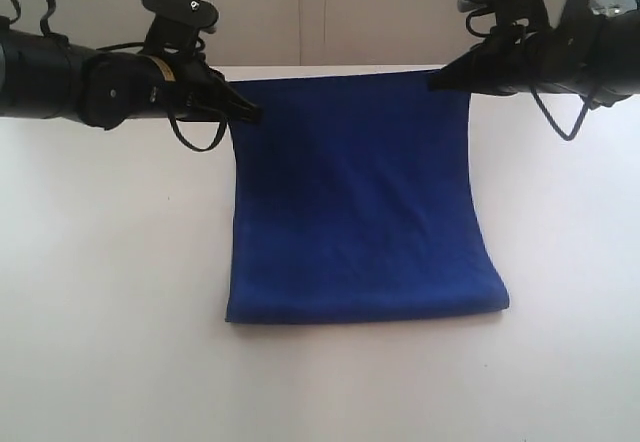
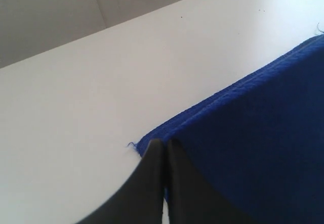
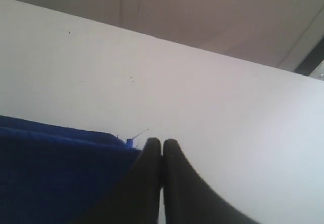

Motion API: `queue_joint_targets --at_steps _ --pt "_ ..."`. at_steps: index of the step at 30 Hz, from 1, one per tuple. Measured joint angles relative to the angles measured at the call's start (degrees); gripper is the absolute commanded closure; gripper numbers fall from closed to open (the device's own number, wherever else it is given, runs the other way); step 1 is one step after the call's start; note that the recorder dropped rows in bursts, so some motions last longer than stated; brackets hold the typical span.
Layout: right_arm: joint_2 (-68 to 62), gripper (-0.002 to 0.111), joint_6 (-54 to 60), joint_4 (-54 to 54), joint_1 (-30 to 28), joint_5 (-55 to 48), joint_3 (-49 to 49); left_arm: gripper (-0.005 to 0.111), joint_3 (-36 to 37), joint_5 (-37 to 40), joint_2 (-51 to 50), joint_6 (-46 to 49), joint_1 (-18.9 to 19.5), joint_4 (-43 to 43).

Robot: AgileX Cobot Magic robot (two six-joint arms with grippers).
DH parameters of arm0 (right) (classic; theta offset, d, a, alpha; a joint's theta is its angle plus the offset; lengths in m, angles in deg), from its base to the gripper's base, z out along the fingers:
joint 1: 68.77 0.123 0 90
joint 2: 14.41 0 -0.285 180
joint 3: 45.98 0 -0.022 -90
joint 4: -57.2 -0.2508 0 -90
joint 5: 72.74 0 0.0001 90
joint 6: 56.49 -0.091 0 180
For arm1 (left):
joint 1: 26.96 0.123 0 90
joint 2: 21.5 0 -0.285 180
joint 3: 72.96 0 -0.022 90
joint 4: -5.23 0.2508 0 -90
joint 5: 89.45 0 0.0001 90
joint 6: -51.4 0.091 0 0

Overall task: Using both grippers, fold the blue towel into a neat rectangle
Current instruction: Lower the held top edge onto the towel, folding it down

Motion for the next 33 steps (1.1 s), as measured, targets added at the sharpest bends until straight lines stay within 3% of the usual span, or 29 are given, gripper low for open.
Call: queue_joint_targets --at_steps 12,33 --pt "0.0 0.108 0.0 0.0 0.0 0.0 -1.4 0.107 -5.7 9.7 0.0 0.0 0.2 0.0" --pt "-5.9 0.108 -0.1 0.1 0.4 0.7 -3.5 0.107 -6.1 7.4 -3.5 0.0 1.7 -0.1"
